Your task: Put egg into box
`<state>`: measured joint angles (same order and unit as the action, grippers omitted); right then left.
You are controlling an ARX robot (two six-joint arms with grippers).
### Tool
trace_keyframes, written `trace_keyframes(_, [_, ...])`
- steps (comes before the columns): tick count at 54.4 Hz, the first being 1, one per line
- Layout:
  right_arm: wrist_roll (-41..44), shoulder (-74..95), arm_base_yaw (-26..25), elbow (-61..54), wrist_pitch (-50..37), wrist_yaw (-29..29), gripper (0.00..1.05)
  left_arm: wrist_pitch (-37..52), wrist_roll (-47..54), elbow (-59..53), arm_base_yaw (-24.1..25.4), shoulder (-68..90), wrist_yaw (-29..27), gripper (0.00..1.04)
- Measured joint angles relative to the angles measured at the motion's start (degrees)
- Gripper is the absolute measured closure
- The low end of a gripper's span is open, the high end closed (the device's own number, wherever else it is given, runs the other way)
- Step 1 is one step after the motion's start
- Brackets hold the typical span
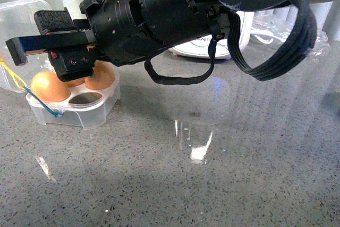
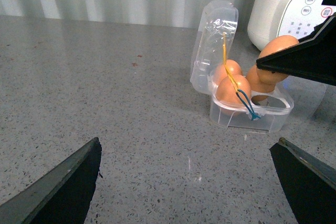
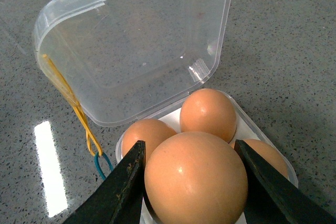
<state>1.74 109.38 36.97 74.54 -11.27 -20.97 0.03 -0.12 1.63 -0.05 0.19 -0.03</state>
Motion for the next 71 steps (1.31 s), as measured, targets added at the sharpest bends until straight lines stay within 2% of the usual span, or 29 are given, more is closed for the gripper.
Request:
trace_keyframes(25, [0.7,0.8,0.2,0.6,1.5,0.7,0.6,0.0,0.0,0.0,0.0,0.0,0.0,0.07])
trace_keyframes(30, [0.7,0.8,0.0,0.6,1.6,0.7,0.41,0.0,0.0,0.0,0.0,0.0,0.0,0.07])
trace_keyframes(34, [0.7,0.8,-0.1,0.6,1.6,0.7,0.32,0.0,0.0,0.0,0.0,0.0,0.0,0.07])
trace_keyframes(41, [0.7,0.7,-0.1,0.6,1.6,0.3,0.06,0.0,0.0,0.0,0.0,0.0,0.0,0.07])
trace_keyframes(42, [0.6,0.7,-0.1,0.6,1.6,0.3,0.05,0.0,0.0,0.0,0.0,0.0,0.0,0.07])
trace_keyframes(47, [0.6,0.4,-0.3,0.4,1.5,0.4,0.08,0.0,0.0,0.0,0.0,0.0,0.0,0.07])
trace_keyframes(71, [-2.2,-8.1,-3.1,-5.2,-2.6,1.0,0.07,0.0,0.0,0.0,0.0,0.0,0.0,0.07])
